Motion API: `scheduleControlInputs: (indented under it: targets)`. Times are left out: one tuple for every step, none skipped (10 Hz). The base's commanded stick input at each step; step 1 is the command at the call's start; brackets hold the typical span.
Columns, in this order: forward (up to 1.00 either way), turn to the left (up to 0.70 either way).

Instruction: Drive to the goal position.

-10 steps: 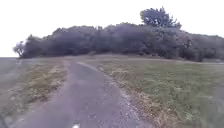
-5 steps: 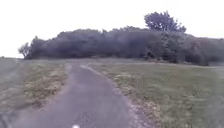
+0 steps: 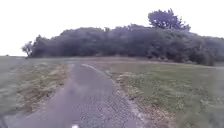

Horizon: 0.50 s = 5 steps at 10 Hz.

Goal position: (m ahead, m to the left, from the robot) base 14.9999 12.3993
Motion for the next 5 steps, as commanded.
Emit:
scheduleControlInputs:
  targets:
    - [0.58,0.0]
    - [0.47,0.0]
    - [0.45,0.0]
    - [0.45,0.02]
    - [0.45,0.09]
